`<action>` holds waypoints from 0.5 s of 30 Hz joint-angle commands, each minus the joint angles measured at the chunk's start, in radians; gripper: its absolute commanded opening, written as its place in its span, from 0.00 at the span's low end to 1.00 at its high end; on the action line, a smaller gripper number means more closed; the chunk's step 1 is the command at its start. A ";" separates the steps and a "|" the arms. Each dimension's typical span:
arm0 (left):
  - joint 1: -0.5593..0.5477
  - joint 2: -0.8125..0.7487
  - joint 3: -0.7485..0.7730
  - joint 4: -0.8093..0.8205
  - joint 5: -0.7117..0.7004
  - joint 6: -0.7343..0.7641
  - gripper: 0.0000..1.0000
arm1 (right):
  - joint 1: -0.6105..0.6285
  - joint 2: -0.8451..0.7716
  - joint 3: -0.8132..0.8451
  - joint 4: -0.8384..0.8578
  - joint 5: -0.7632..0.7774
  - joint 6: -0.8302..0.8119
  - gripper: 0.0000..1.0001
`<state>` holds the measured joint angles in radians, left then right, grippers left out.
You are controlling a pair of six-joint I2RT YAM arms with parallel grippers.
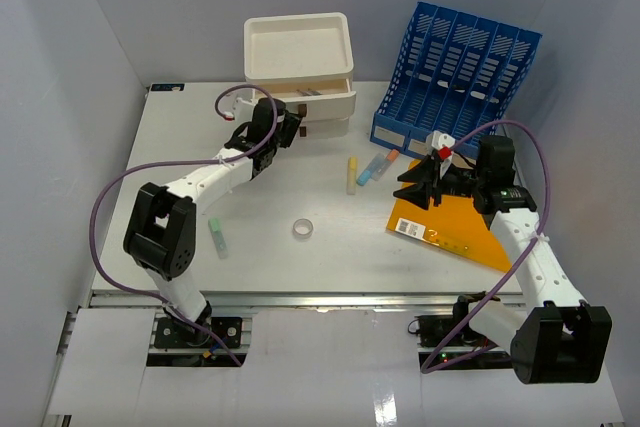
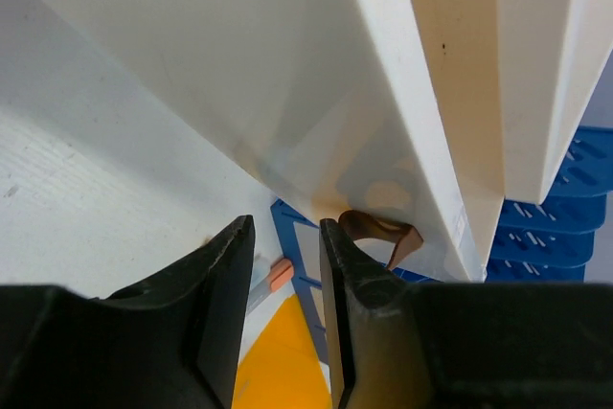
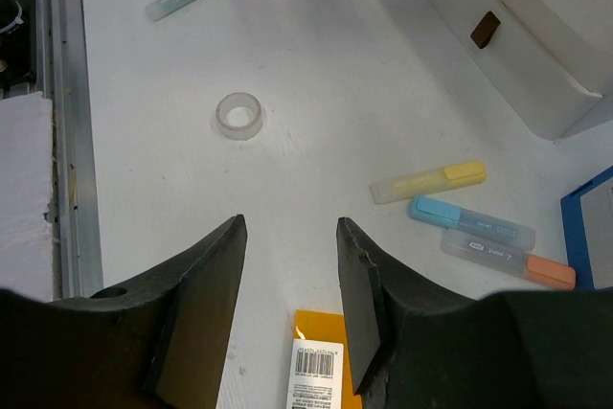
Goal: Organize the desk
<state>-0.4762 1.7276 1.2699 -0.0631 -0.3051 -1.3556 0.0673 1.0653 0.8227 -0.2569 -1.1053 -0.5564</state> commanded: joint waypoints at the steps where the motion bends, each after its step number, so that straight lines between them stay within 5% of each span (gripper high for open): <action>1: 0.017 -0.003 0.065 0.008 -0.050 0.007 0.46 | -0.010 -0.019 0.007 0.033 -0.026 0.007 0.50; 15: 0.079 0.113 0.201 -0.008 0.010 0.029 0.58 | -0.030 -0.012 0.007 0.031 -0.030 0.009 0.50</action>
<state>-0.4185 1.8326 1.4062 -0.0793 -0.3201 -1.3362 0.0478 1.0645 0.8223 -0.2569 -1.1097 -0.5560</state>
